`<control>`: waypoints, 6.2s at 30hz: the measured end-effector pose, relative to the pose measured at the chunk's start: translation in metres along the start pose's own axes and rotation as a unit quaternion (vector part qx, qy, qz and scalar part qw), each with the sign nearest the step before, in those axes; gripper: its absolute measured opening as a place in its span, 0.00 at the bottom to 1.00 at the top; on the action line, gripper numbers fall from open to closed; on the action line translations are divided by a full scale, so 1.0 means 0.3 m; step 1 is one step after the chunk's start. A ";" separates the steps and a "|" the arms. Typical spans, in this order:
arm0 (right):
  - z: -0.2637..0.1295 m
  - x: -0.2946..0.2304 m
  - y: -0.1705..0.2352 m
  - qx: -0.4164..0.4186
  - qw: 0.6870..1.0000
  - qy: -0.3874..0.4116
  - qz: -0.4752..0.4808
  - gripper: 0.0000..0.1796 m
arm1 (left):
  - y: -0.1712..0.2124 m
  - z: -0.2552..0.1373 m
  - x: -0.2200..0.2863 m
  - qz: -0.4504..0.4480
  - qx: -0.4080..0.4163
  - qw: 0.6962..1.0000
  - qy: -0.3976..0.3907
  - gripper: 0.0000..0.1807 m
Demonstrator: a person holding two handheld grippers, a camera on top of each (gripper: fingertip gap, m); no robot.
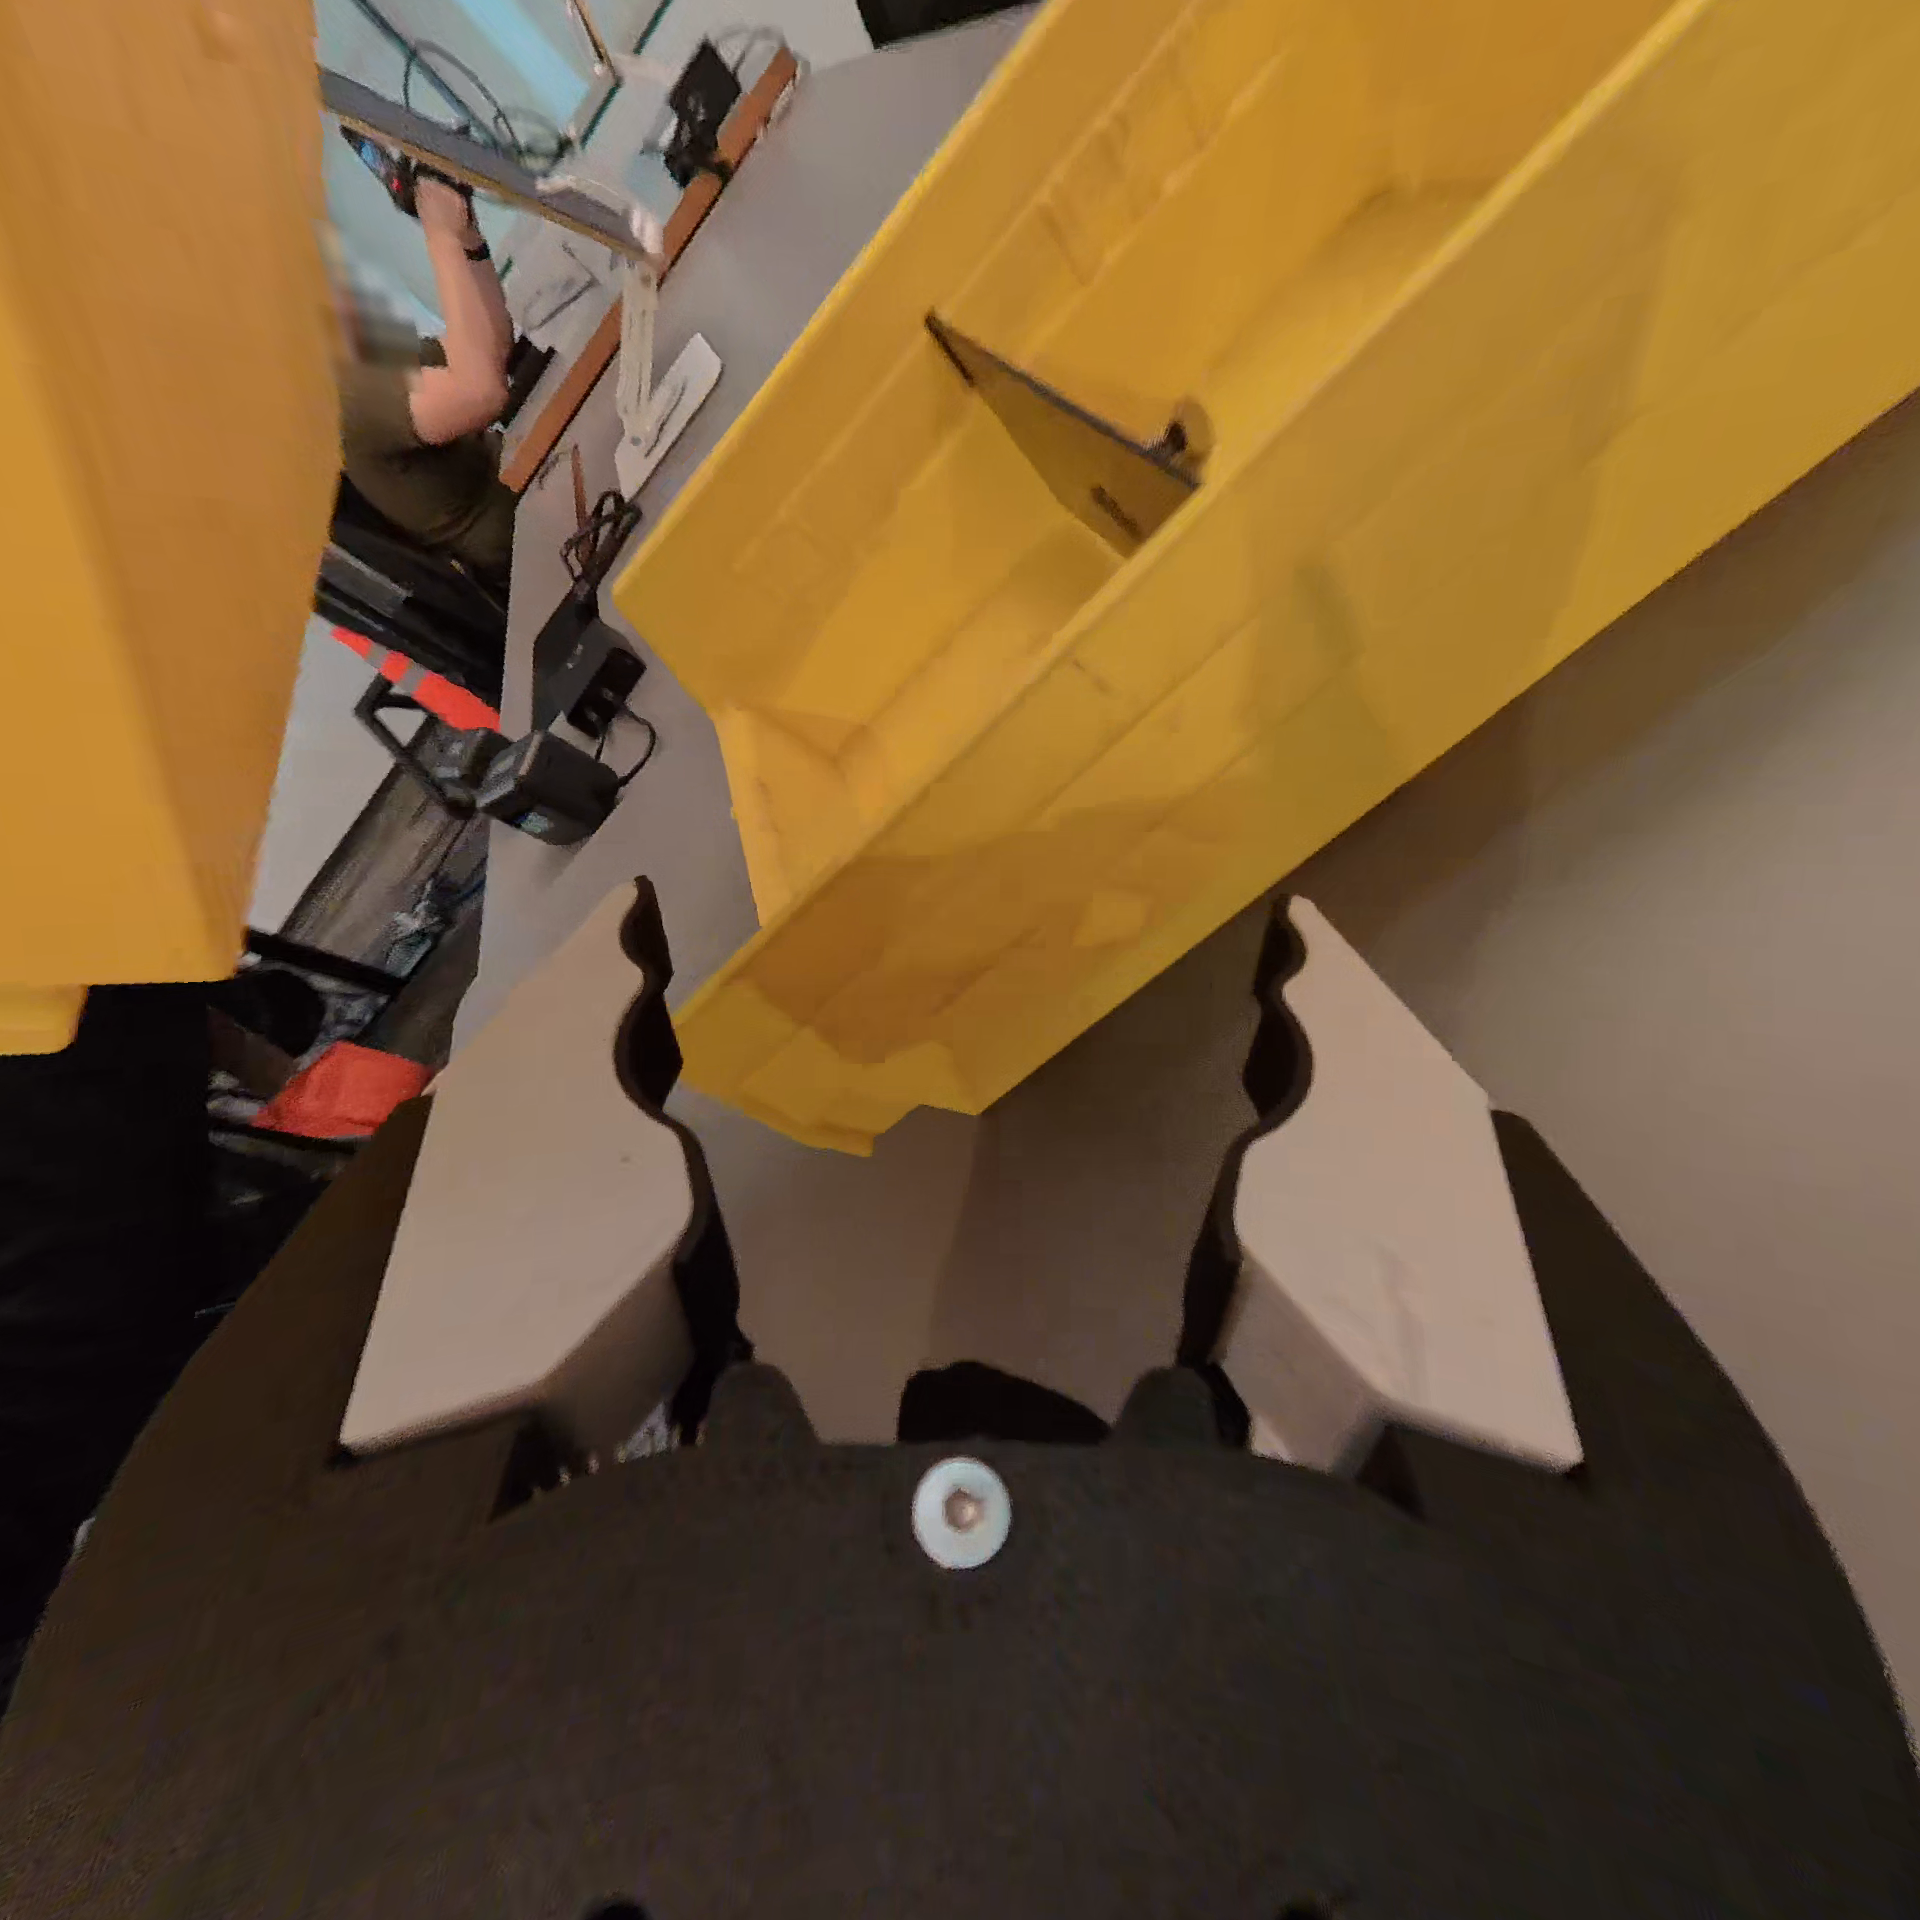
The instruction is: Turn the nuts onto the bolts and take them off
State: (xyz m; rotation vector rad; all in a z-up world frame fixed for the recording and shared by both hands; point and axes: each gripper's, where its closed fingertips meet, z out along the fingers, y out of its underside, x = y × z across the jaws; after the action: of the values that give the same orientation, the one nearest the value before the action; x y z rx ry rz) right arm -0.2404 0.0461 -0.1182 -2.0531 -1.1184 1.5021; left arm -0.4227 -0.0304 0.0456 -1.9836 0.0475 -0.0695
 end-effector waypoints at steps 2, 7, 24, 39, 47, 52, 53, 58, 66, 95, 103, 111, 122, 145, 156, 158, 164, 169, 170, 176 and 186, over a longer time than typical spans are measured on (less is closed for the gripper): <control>-0.095 -0.018 -0.042 0.030 0.999 0.008 -0.015 0.61 | -0.018 0.001 0.029 0.010 0.004 1.000 0.011 0.01; -0.435 -0.093 -0.083 0.113 0.992 0.029 -0.048 0.55 | -0.072 0.023 0.187 0.042 0.015 0.996 0.079 0.01; -1.482 -0.135 0.195 0.283 0.928 0.200 -0.134 0.45 | 0.114 0.360 1.030 0.166 -0.143 0.925 0.311 0.01; -1.376 -0.064 0.376 0.305 0.905 0.287 -0.072 0.70 | 0.340 0.763 1.462 0.118 -0.234 0.898 0.352 0.01; -1.387 0.063 0.374 0.275 0.905 0.321 -0.055 0.74 | 0.366 0.834 1.574 0.110 -0.242 0.904 0.335 0.01; -1.467 0.146 0.338 0.272 0.895 0.350 -0.055 0.74 | 0.370 0.851 1.671 0.094 -0.233 0.903 0.349 0.11; -1.488 0.169 0.332 0.270 0.893 0.356 -0.053 0.73 | 0.374 0.854 1.692 0.093 -0.231 0.903 0.350 0.13; -1.595 0.294 0.314 0.244 0.889 0.385 -0.035 0.73 | 0.359 0.857 1.795 0.036 -0.228 0.895 0.382 0.27; -1.763 0.534 0.284 0.151 0.871 0.464 -0.055 0.75 | 0.310 0.870 1.993 -0.065 -0.214 0.881 0.416 0.47; -2.029 1.012 0.054 0.069 0.849 0.501 -0.154 0.58 | 0.117 1.085 2.227 -0.275 -0.127 0.849 0.433 0.73; -2.121 1.023 0.010 0.069 0.792 0.573 -0.198 0.70 | 0.094 1.010 2.187 -0.233 -0.104 0.851 0.459 0.59; -2.046 0.522 -0.191 0.175 0.712 0.597 -0.326 0.68 | -0.001 0.723 1.919 -0.092 -0.008 0.887 0.452 0.53; -1.122 -0.001 -0.238 0.251 0.874 0.250 -0.332 0.54 | -0.105 0.499 0.890 0.078 -0.005 0.989 0.129 0.25; -0.691 0.249 0.056 0.123 0.911 0.206 -0.336 0.45 | 0.368 0.930 0.125 -0.083 -0.443 0.892 -0.016 0.13; -0.661 0.234 0.076 0.107 0.909 0.200 -0.351 0.44 | 0.443 0.965 0.089 -0.064 -0.490 0.868 -0.040 0.08; -0.649 0.231 0.085 0.102 0.909 0.197 -0.353 0.44 | 0.442 0.965 0.085 -0.048 -0.491 0.869 -0.042 0.06; -0.642 0.236 0.093 0.097 0.910 0.196 -0.352 0.44 | 0.352 0.984 0.075 -0.007 -0.419 0.907 -0.051 0.05; -0.651 0.230 0.093 0.105 0.918 0.176 -0.339 0.35 | 0.157 0.946 0.153 0.021 -0.280 0.959 -0.035 0.04; -0.652 0.225 0.096 0.105 0.921 0.167 -0.335 0.31 | 0.108 0.922 0.186 0.029 -0.246 0.968 -0.031 0.04; -0.663 0.232 0.093 0.106 0.926 0.162 -0.325 0.27 | -0.141 0.721 0.551 0.111 -0.037 0.992 0.054 0.05; -0.689 0.260 0.086 0.109 0.924 0.183 -0.319 0.26 | -0.147 0.714 1.092 0.168 0.084 0.970 0.153 0.05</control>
State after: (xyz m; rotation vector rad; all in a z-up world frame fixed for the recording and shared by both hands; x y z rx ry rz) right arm -0.0318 0.1227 -0.1086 -1.5140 -1.2317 0.8366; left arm -0.0807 0.1616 0.0091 -1.7563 0.5592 -0.1545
